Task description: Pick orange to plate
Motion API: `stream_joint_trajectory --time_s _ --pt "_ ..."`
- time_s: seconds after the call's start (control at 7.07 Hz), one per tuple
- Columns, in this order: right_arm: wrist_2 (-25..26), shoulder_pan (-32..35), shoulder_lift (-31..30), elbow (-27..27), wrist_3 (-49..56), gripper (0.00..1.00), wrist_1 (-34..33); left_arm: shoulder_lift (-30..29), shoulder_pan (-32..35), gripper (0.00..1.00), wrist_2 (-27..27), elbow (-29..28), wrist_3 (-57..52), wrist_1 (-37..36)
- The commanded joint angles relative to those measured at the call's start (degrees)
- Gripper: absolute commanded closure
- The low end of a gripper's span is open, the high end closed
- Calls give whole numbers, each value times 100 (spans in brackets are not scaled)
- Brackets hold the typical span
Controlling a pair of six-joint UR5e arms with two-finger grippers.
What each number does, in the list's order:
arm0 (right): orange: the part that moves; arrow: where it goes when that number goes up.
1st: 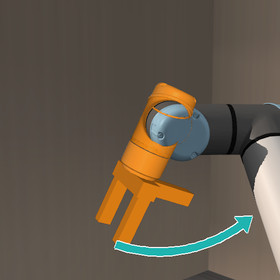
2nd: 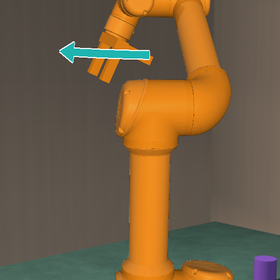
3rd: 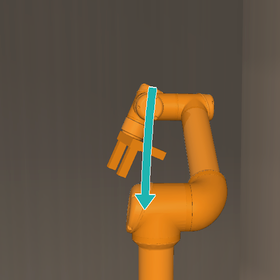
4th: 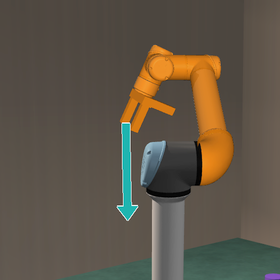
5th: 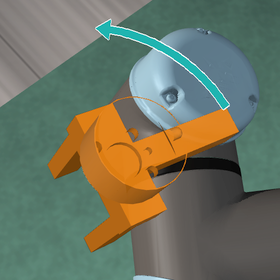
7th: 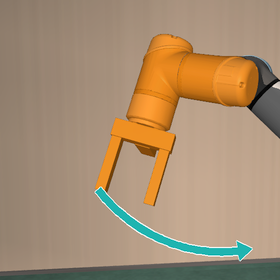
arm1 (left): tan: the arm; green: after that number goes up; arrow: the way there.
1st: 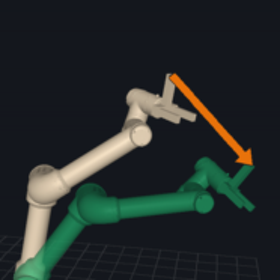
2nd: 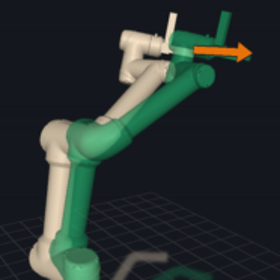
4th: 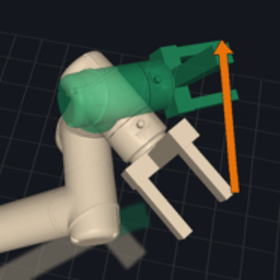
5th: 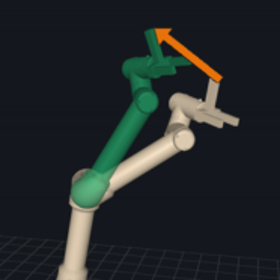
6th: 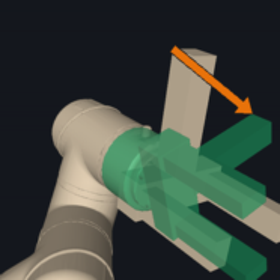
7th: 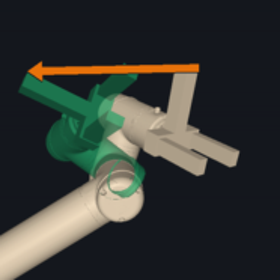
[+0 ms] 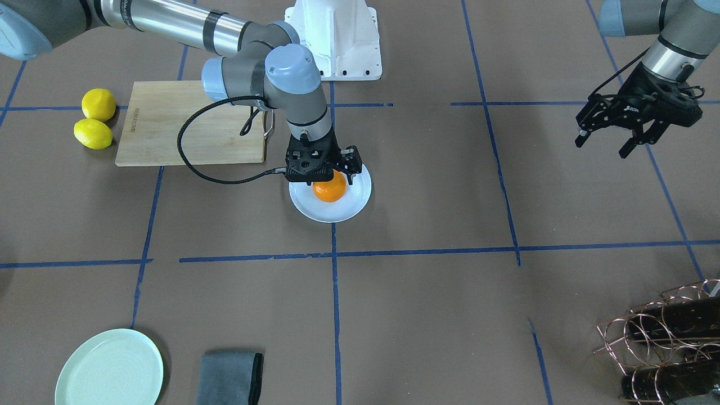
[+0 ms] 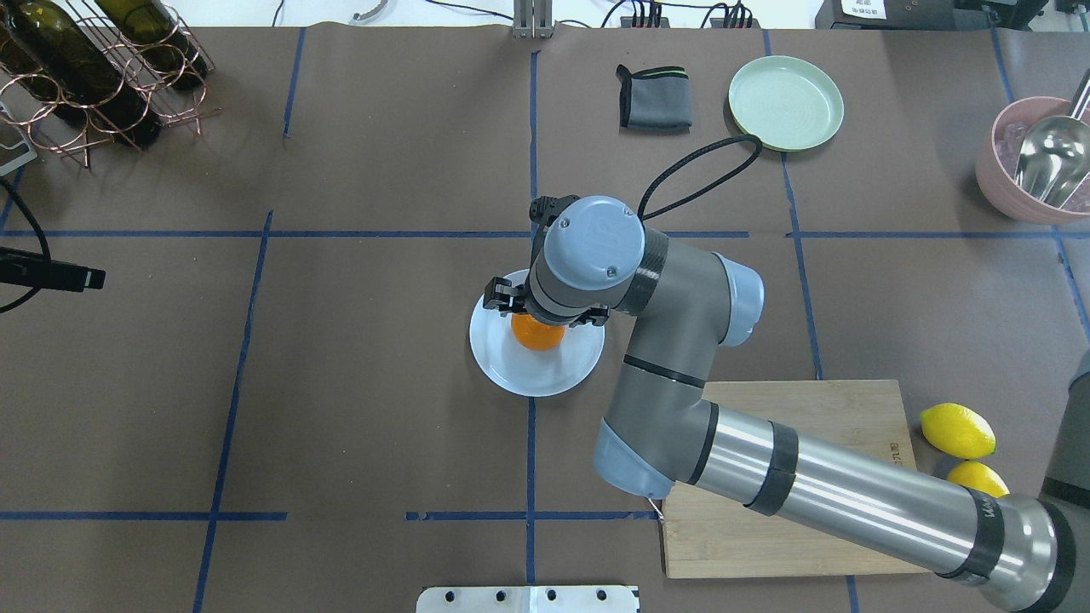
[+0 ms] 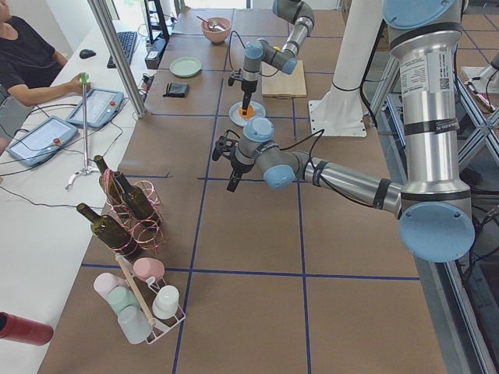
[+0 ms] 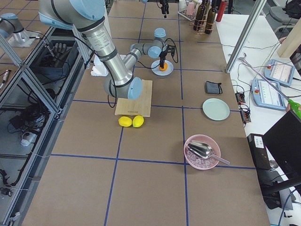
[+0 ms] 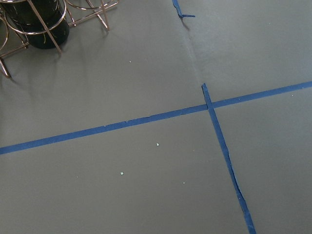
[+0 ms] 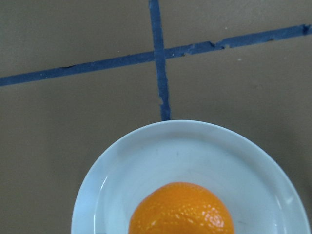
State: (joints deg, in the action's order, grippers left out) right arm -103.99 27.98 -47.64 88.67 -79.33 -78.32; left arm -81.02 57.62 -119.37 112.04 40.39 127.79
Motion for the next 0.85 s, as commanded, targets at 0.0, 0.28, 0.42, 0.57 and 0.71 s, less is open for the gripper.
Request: stream_joint_trajectory --time_s 0.0,0.28,0.42,0.57,0.71 --pt "-138 180 -698 1671 695 0 -1128 137 249 0 -69 -51 -415 0" --pt "-1012 1037 -1778 2783 1329 0 -1335 244 1281 0 -584 -435 -1904 -88" --pt "-1601 1765 -2245 2909 2116 0 -1335 227 1853 0 -849 -847 -2661 -114" --pt "-1998 2425 -2737 2928 3020 0 -1335 148 2406 0 -869 -1147 -3408 -480" --pt "-2290 3084 -3299 2893 4265 0 -1335 -9 2934 0 -973 -1211 -4294 -1232"
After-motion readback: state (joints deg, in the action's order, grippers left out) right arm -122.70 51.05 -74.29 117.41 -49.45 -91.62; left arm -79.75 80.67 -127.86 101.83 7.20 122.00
